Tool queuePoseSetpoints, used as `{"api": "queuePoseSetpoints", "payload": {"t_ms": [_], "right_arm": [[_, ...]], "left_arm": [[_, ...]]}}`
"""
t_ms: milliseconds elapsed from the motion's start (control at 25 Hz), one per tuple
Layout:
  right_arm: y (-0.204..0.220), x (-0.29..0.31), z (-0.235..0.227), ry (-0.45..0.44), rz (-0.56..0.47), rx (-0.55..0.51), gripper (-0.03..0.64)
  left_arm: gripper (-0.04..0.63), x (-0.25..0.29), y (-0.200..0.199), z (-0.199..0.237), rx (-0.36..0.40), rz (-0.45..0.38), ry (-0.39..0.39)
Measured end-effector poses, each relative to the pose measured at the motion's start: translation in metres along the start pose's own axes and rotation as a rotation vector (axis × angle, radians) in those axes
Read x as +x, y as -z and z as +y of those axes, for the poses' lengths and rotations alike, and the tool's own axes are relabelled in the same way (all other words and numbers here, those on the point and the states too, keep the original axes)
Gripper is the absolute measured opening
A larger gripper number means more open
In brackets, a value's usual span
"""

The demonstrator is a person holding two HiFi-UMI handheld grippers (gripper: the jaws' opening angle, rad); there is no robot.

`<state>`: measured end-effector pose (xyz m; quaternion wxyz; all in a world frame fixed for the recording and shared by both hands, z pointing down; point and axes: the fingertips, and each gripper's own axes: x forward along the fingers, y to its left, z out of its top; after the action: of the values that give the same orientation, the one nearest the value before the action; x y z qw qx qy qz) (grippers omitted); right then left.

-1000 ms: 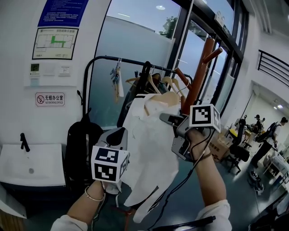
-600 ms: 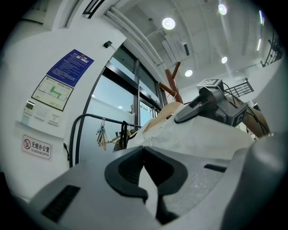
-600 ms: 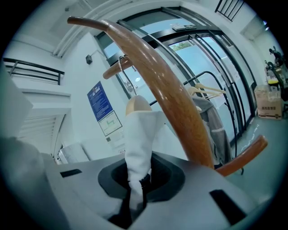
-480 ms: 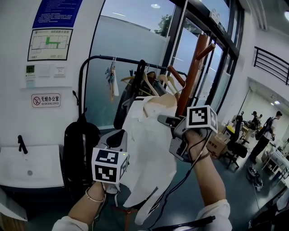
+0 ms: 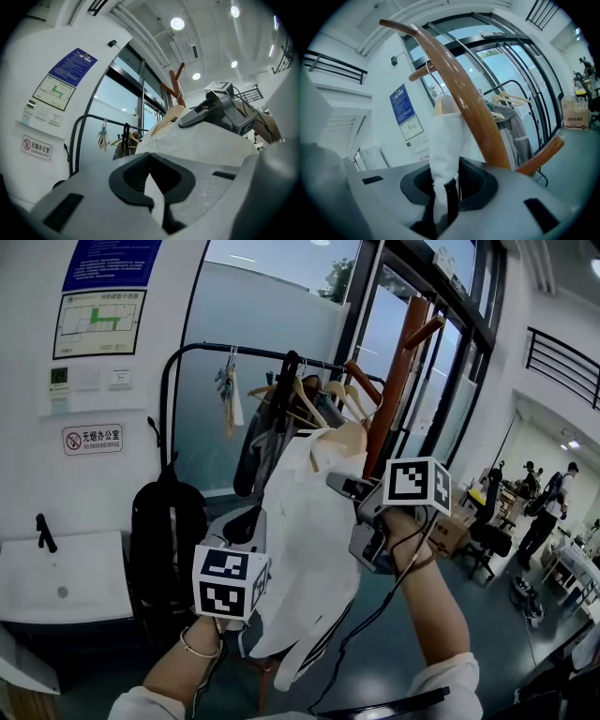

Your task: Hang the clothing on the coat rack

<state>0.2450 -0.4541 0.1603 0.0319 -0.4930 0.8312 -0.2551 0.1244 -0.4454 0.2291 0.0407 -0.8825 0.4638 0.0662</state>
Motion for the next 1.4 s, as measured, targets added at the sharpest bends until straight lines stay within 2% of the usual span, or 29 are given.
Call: {"api": "queuePoseSetpoints", "payload": {"t_ms": [480,800,1160,1400], "right_arm": [[0.014,-0.024,0.005,-0.011,-0.071,-0.045,0.191],[0.016,-0.040,0.011,-0.018,-0.142,-0.033,0.210],[0.019,-0.050,0.022,0.027,-0.201,-0.096,0.224],[0.026,-0.063,0.020,0.054,-0.228,-0.079,0.224]], "left_arm": [[0.008,-0.016,0.012,-0.019,-0.004,0.026,0.018],[0.008,-0.027,0.020,-0.034,-0.022,0.046,0.048],[0.008,-0.038,0.028,-0.038,-0.043,0.058,0.082],[0.008,-0.044,0.033,-0.041,-0.066,0.060,0.109]]}}
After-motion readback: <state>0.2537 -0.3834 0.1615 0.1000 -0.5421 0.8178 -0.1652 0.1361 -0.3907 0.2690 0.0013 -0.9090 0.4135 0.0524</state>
